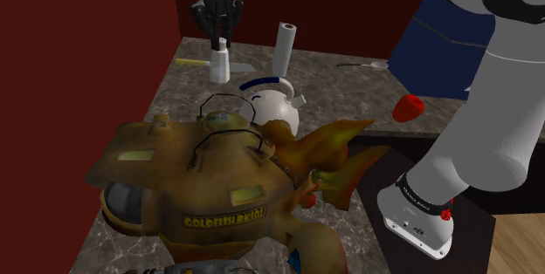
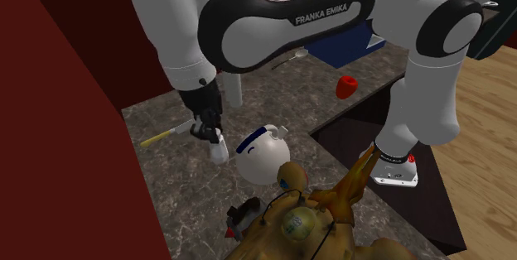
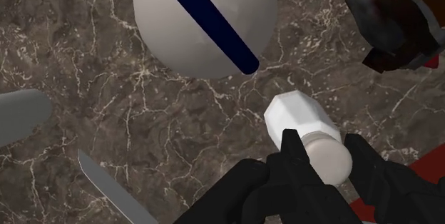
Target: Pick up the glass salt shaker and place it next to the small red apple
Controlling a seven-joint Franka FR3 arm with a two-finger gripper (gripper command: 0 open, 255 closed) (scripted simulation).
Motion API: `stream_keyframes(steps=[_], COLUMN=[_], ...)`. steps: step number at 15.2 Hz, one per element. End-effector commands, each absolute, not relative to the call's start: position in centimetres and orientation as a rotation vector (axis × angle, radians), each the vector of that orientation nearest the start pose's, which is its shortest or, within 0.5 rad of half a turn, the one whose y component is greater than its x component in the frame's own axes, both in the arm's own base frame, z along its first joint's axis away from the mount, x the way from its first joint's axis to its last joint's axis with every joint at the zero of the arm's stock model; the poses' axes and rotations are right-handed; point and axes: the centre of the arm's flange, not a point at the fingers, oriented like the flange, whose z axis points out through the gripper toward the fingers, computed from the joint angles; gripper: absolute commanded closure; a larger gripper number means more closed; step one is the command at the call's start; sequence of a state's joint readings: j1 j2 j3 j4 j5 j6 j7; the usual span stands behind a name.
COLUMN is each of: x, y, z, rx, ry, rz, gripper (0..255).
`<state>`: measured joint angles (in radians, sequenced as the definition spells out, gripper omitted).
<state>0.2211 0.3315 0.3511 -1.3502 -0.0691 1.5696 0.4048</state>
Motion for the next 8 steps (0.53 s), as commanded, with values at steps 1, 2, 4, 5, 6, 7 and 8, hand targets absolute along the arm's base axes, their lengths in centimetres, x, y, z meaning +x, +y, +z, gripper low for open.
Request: stream_keyframes(steps=[1, 2, 4, 5, 6, 7, 8], x=[56.3, 56.3, 55.6, 54.8, 54.1, 53.3, 52.6], y=[31.2, 31.2, 30.1, 29.0, 28.0, 26.9, 25.8], z=[54.9, 55.4, 55.5, 55.5, 55.5, 55.5, 55.6], rx=[-3.133, -3.133, -3.133, -3.133, -3.133, -3.133, -3.133], ry=[-0.248, -0.248, -0.248, -0.248, -0.248, -0.248, -0.248], rz=[0.161, 0.161, 0.161, 0.161, 0.161, 0.161, 0.161], gripper=[255, 255, 255, 255, 255, 255, 255])
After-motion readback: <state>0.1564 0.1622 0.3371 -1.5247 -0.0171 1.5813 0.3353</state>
